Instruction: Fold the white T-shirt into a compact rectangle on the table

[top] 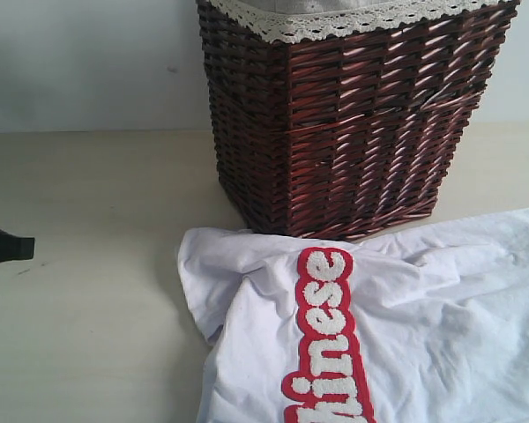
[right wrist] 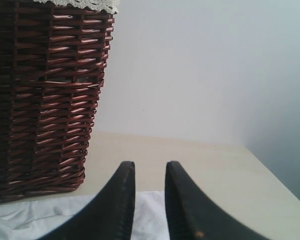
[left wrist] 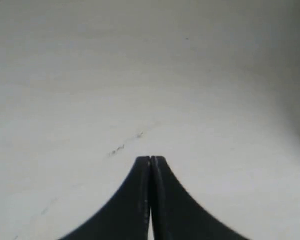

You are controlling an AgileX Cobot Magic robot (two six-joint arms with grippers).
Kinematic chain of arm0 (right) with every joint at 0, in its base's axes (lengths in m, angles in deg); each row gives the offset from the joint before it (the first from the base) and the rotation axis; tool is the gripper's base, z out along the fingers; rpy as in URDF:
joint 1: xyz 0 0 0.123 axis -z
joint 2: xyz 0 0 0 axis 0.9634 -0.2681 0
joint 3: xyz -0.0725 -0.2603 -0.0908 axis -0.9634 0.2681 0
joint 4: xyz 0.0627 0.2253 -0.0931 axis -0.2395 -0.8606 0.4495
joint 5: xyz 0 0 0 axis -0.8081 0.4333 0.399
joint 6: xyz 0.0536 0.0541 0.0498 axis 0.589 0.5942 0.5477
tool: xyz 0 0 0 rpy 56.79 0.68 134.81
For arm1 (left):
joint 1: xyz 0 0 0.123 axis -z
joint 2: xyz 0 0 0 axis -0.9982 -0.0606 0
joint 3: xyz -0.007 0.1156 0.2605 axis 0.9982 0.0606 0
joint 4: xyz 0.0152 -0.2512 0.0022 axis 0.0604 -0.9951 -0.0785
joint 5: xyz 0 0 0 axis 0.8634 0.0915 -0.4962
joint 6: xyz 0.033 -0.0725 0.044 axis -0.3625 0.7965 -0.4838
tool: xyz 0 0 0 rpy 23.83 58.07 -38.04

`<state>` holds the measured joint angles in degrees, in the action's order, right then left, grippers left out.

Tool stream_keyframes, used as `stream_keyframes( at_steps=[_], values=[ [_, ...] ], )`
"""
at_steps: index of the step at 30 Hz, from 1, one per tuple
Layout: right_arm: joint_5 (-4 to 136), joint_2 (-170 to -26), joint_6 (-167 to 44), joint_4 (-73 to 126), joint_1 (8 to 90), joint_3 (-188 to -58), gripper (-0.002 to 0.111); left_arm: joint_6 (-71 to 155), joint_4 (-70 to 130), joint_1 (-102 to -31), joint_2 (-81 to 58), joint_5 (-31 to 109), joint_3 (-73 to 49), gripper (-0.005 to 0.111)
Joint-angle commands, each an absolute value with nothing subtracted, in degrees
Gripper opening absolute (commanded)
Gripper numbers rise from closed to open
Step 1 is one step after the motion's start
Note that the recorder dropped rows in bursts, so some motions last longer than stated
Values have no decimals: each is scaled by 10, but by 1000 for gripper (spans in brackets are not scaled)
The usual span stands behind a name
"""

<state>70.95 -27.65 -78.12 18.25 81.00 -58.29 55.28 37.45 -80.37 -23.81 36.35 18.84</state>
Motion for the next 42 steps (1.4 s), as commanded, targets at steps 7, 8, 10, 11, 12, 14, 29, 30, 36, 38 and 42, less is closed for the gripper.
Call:
stream_keyframes(
  at_steps=[7, 8, 10, 11, 12, 14, 29, 30, 36, 38, 42],
  values=[
    [706, -276, -784, 181, 808, -581, 23, 731, 922, -726, -248, -17, 168, 0],
    [706, -276, -784, 181, 808, -581, 23, 779, 973, -726, -257, -111, 164, 0],
    [706, -276, -784, 181, 808, -581, 23, 827, 1027, -719, -280, -267, 151, 0],
    [706, -276, -784, 181, 808, -581, 23, 836, 1028, -710, -290, -295, 145, 0],
    [706, -276, -784, 180, 808, -581, 23, 836, 1021, -696, -302, -301, 137, 0],
    [706, -276, -784, 180, 808, -581, 23, 835, 1012, -668, -325, -273, 116, 0],
    [706, -276, -784, 180, 808, -581, 23, 834, 938, -502, -485, 63, -136, 0],
    [706, -276, -784, 180, 808, -581, 23, 834, 924, -498, -494, 77, -147, 0],
    [706, -276, -784, 180, 808, -581, 23, 798, 787, -494, -543, 193, -215, 0],
    [706, -276, -784, 180, 808, -581, 23, 756, 742, -496, -559, 235, -242, 0],
    [706, -276, -784, 180, 808, -581, 23, 715, 739, -505, -585, 244, -283, 0]
  ],
)
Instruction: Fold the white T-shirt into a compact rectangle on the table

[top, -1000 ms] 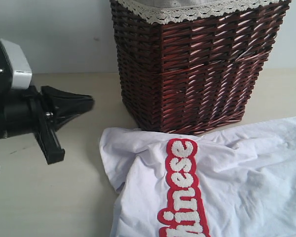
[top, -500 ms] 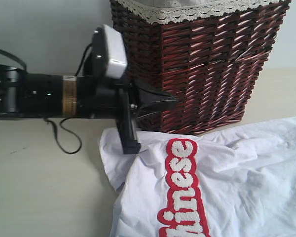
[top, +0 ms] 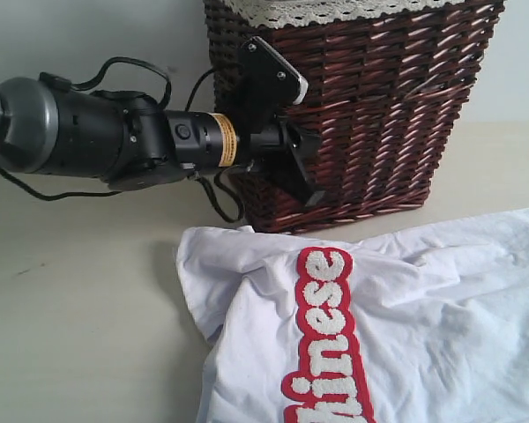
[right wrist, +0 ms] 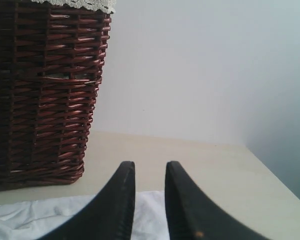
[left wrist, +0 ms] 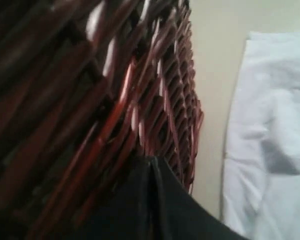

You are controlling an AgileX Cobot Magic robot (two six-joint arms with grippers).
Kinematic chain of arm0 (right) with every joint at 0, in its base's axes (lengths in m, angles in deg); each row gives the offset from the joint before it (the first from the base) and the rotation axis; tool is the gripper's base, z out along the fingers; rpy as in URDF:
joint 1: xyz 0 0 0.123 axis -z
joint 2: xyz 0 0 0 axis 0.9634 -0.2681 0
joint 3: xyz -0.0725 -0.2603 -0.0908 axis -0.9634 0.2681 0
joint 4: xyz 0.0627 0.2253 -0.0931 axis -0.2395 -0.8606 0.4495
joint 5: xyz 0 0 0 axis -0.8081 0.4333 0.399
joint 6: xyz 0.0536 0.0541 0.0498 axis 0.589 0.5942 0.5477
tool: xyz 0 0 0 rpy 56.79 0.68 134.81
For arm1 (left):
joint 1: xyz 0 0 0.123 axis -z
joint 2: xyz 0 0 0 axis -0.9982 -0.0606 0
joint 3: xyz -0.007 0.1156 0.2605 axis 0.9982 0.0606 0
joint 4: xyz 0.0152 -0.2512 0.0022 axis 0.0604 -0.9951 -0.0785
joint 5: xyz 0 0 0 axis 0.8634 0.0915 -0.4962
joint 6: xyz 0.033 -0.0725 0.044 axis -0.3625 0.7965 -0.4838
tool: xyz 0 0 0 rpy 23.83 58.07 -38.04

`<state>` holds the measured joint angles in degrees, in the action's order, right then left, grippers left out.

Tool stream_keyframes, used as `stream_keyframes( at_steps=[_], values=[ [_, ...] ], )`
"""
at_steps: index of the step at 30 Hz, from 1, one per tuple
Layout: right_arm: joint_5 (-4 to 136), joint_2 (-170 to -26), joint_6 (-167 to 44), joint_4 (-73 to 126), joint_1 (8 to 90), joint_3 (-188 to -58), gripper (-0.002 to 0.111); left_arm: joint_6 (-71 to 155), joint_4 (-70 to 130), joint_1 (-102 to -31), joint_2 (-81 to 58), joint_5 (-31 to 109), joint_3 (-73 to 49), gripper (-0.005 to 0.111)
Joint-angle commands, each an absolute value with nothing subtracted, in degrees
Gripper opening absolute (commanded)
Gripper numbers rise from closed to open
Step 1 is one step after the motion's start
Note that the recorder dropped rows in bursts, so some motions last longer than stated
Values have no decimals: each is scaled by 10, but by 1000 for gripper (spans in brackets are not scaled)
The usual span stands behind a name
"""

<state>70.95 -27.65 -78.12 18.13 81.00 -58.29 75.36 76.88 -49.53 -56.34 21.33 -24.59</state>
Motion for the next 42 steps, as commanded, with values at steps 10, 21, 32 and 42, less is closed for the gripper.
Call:
stream_keyframes(
  at_steps=[10, 21, 32, 42],
  values=[
    [706, -276, -784, 180, 808, -581, 23, 713, 719, -511, -621, 282, -387, 0],
    [706, -276, -784, 180, 808, -581, 23, 847, 715, -522, -526, 461, -378, 0],
    [706, -276, -784, 180, 808, -581, 23, 863, 694, -557, -394, 435, -203, 0],
    [706, -276, -784, 180, 808, -581, 23, 867, 711, -580, -363, 287, 36, 0]
  ],
)
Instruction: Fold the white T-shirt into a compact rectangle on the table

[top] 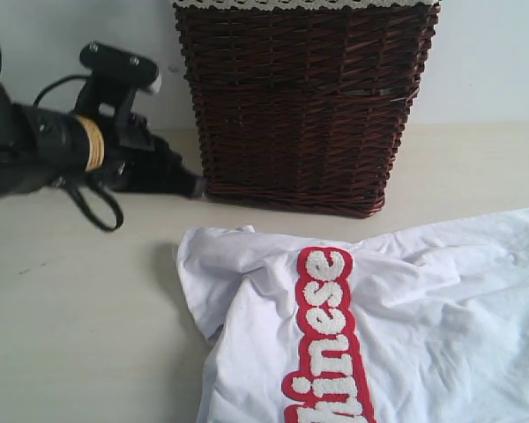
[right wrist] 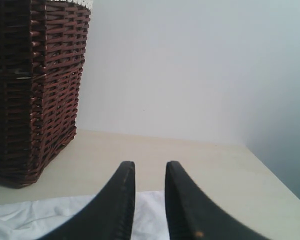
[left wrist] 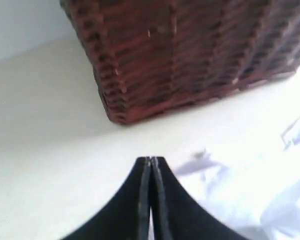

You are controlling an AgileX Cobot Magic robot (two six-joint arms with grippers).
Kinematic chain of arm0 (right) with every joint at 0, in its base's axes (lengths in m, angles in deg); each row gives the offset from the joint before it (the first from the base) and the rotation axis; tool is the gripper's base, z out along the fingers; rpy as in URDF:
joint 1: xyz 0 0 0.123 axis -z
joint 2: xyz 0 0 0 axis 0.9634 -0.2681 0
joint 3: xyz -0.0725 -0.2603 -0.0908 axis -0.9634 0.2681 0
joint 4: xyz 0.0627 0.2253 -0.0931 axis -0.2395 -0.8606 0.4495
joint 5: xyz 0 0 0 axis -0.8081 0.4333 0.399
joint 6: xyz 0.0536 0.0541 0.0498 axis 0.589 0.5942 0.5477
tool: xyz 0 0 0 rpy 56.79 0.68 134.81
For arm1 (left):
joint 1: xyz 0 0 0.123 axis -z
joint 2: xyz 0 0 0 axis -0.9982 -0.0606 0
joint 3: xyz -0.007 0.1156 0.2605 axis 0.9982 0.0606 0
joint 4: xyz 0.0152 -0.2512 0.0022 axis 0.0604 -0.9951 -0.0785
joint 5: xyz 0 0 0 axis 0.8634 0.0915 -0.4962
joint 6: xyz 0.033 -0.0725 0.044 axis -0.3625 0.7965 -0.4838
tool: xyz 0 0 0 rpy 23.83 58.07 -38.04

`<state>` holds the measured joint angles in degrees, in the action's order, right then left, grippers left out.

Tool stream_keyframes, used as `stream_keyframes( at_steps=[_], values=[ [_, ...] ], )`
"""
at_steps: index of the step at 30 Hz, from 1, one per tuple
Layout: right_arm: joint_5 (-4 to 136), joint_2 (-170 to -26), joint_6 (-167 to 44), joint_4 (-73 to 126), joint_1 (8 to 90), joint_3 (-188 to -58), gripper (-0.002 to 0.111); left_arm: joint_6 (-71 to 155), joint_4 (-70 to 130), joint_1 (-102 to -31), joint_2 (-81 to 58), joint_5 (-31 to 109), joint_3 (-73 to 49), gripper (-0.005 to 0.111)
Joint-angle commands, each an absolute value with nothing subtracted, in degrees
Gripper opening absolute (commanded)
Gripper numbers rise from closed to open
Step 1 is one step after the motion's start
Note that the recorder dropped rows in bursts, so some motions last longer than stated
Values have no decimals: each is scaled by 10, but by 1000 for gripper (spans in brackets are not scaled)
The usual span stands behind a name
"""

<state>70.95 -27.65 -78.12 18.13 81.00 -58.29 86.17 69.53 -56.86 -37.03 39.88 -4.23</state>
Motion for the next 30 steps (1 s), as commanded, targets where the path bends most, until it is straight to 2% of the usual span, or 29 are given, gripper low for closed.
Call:
stream_keyframes(
  at_steps=[1, 5, 8, 16, 20, 22, 23, 24, 25, 26, 30],
  values=[
    [706, -276, -784, 180, 808, -581, 23, 874, 740, -580, -363, 238, 57, 0],
    [706, -276, -784, 180, 808, -581, 23, 944, 992, -580, -366, 26, 108, 0],
    [706, -276, -784, 180, 808, -581, 23, 966, 1131, -578, -389, -61, 114, 0],
    [706, -276, -784, 180, 808, -581, 23, 957, 1086, -580, -470, 16, 96, 0],
    [706, -276, -784, 180, 808, -581, 23, 956, 1046, -598, -471, 111, 55, 0],
    [706, -276, -784, 180, 808, -581, 23, 1007, 1211, -654, -471, 79, 54, 1],
    [706, -276, -784, 180, 808, -581, 23, 1010, 1248, -698, -471, -67, 54, 9],
    [706, -276, -784, 180, 808, -581, 23, 974, 1283, -724, -470, -184, 54, 25],
    [706, -276, -784, 180, 808, -581, 23, 801, 1298, -727, -470, -192, 59, 46],
    [706, -276, -784, 180, 808, -581, 23, 681, 1298, -718, -471, -174, 60, 58],
    [706, -276, -784, 180, 808, -581, 23, 559, 1298, -688, -502, -62, 60, 59]
  ],
)
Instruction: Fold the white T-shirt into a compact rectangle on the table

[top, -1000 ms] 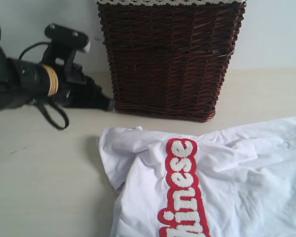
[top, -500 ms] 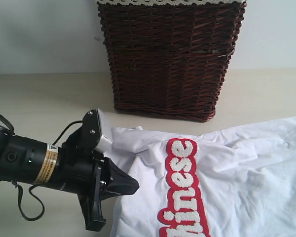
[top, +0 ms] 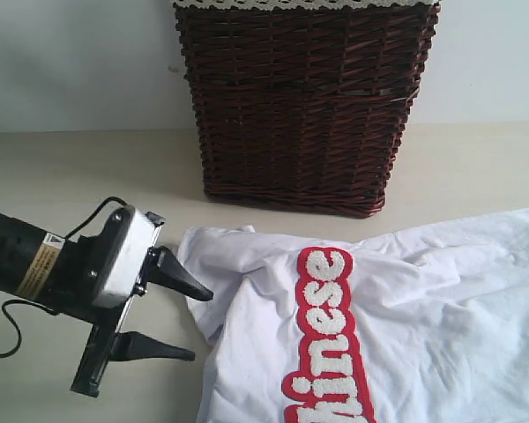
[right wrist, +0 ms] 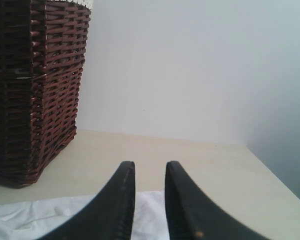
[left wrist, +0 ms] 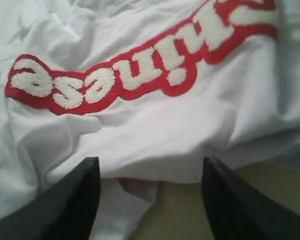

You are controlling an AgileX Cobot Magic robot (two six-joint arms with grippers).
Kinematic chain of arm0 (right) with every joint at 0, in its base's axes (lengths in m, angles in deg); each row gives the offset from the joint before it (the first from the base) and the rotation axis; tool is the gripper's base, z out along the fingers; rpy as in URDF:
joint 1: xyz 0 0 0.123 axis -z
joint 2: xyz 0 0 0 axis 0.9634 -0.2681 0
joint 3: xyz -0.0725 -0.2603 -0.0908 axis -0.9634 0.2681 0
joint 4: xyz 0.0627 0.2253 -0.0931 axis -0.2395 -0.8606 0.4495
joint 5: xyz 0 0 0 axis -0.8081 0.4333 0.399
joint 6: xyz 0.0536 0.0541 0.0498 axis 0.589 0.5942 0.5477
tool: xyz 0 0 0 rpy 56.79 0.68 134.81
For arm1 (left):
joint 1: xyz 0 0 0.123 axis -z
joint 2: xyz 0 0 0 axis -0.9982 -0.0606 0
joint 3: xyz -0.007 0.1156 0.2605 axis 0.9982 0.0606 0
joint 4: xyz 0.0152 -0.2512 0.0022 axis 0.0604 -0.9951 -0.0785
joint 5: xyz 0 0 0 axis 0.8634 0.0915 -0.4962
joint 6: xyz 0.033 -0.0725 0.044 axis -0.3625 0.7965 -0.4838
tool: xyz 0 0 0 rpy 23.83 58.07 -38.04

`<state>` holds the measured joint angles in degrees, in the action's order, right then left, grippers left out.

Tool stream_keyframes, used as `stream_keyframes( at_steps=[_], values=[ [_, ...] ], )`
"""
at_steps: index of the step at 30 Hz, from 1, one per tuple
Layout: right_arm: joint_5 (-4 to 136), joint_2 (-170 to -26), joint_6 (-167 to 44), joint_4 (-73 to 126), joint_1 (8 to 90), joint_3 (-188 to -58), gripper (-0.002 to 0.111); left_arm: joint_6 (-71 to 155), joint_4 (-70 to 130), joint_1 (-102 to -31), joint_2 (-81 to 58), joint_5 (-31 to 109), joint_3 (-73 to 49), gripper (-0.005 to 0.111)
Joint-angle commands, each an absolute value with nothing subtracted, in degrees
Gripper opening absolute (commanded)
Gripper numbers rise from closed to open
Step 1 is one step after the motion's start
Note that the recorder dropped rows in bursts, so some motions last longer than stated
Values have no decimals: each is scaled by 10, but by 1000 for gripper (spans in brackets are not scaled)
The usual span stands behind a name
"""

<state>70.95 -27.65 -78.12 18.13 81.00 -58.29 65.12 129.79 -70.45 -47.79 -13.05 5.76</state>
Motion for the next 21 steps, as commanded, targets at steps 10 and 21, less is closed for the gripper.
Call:
stream_keyframes(
  at_steps=[10, 21],
  values=[
    [706, -276, -784, 180, 808, -581, 23, 502, 1249, -683, -549, -15, 11, 56],
    [706, -276, -784, 180, 808, -581, 23, 695, 1298, -628, -560, 3, -19, 22]
  ],
)
